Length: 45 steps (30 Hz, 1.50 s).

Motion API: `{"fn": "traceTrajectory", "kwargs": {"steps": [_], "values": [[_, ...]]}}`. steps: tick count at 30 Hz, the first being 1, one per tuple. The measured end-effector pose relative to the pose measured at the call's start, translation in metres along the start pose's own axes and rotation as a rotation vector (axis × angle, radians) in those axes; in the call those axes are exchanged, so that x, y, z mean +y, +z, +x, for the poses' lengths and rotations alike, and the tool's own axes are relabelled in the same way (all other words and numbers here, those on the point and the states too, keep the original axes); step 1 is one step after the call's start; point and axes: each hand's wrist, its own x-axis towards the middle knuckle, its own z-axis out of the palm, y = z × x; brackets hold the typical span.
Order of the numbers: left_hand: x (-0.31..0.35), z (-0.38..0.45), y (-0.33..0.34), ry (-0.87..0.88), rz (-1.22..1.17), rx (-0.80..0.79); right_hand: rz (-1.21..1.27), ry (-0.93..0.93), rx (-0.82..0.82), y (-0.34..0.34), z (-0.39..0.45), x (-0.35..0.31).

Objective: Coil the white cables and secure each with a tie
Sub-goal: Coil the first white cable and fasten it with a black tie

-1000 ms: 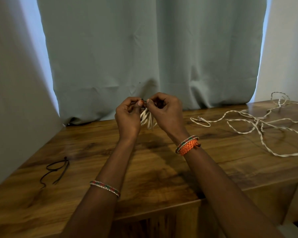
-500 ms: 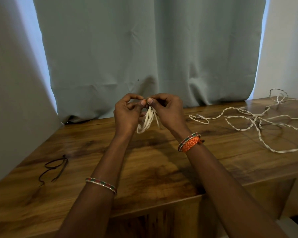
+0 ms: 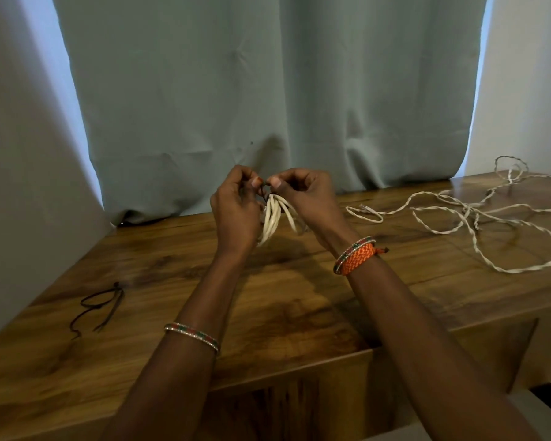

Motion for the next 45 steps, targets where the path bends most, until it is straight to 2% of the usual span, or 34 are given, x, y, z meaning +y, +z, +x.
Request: {"fn": "traceTrajectory", "kwargs": {"steps": [5,8,11,14,18,20,23,26,29,34,38,43,45], "values": [[-0.001,0.003,-0.002,0.111,0.120,-0.042,0.041,0.031,-0.108,0.005,-0.002,-0.003],[0.000,0.007,-0.004,0.033,-0.042,-0.106,0.072,0.041,-0.081,0.005,0.000,0.000],[0.000,0.008,-0.002,-0.034,-0.096,-0.122,0.081,0.046,-0.047,0.005,-0.001,0.001],[0.004,0.008,-0.001,0.027,-0.070,-0.025,-0.057,-0.019,-0.018,0.008,-0.001,0.000],[0.006,0.008,-0.005,0.108,-0.088,0.214,-0.270,-0.118,-0.054,0.010,-0.003,0.005],[0.006,0.008,-0.005,0.126,-0.095,0.235,-0.327,-0.126,-0.064,0.011,-0.004,0.007],[0.002,0.006,-0.002,0.112,-0.086,0.131,-0.449,-0.183,0.006,0.010,-0.002,0.007],[-0.004,0.001,0.002,0.141,0.021,-0.009,-0.677,-0.285,0.063,0.007,-0.003,0.012],[-0.003,-0.001,0.004,0.194,0.180,-0.004,-0.832,-0.350,0.130,0.004,-0.005,0.017],[0.000,-0.001,0.001,0.177,0.107,0.042,-0.753,-0.309,0.147,0.003,-0.004,0.023],[0.002,-0.002,0.001,0.184,0.090,0.072,-0.825,-0.304,0.133,0.002,-0.002,0.023],[0.005,-0.005,0.002,0.160,0.068,0.086,-0.817,-0.379,0.070,0.003,-0.004,0.017],[0.008,-0.007,-0.001,0.167,0.036,0.046,-0.835,-0.432,0.046,0.004,-0.004,0.016]]}}
